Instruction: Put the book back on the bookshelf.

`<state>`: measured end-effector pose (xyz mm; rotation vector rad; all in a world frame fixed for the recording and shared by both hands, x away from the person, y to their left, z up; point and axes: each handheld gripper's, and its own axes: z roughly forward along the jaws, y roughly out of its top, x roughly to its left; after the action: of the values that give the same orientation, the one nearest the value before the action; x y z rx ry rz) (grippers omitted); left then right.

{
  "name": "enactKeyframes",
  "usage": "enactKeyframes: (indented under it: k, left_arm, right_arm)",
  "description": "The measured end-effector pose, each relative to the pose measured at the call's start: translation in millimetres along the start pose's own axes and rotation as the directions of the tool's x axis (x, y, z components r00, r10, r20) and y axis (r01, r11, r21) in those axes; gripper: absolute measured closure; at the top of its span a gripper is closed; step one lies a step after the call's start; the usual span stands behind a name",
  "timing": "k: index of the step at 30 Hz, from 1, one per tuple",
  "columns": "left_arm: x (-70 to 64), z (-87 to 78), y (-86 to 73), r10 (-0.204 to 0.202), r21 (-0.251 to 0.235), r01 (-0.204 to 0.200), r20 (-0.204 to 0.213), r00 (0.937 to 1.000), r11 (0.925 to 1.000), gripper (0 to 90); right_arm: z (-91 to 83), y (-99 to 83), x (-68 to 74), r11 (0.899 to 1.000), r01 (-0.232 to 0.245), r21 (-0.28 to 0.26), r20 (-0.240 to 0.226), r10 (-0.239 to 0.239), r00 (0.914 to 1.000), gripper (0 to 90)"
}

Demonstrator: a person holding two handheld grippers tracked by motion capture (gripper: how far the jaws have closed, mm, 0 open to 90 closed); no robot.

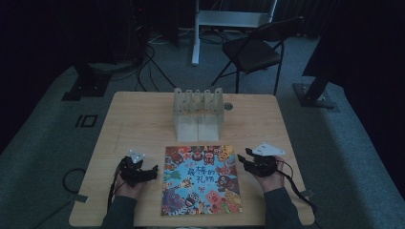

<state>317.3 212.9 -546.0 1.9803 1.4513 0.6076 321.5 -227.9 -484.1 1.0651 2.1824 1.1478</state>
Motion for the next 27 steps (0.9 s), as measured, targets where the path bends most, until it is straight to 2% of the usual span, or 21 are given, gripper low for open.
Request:
enactKeyframes:
  k: [5, 10, 17, 23, 25, 27]
  left_arm:
    - [-1.5, -1.8, -1.4, 0.004, -0.012, -0.004, 0.004, 1.0, 0.9999, 14.5]
    - [-1.4, -1.9, -1.5, 0.008, -0.012, -0.008, 0.007, 0.9999, 0.9999, 14.5]
    - [-1.8, -2.4, -1.5, 0.007, -0.009, -0.007, 0.011, 0.9999, 0.9999, 14.6]
    - [-2.5, -4.0, -0.8, 0.01, 0.003, -0.01, 0.012, 0.9999, 0.9999, 16.6]
    - [-2.6, -5.1, -1.0, 0.021, 0.001, -0.021, 0.022, 0.9995, 0.9998, 19.0]
    - [-3.4, -7.1, -2.0, 0.048, -0.007, -0.048, 0.046, 0.9978, 0.9988, 25.9]
  right_arm:
    - [7.5, 9.7, 2.3, 1.0, 0.028, 0.014, -0.015, -0.028, 0.9995, 56.2]
    - [22.4, 14.8, 0.0, 0.999, 0.017, 0.034, -0.029, -0.016, 0.9995, 56.6]
    - [40.7, 19.6, -7.9, 0.998, -0.051, 0.028, -0.057, 0.053, 0.997, 50.9]
    - [53.8, 21.8, -14.2, 0.997, -0.053, 0.061, -0.049, 0.056, 0.9972, 47.1]
    - [58.1, 22.3, -16.6, 0.996, -0.062, 0.068, -0.051, 0.065, 0.9966, 46.4]
    - [62.7, 22.7, -19.6, 0.994, -0.078, 0.075, -0.06, 0.083, 0.9948, 46.1]
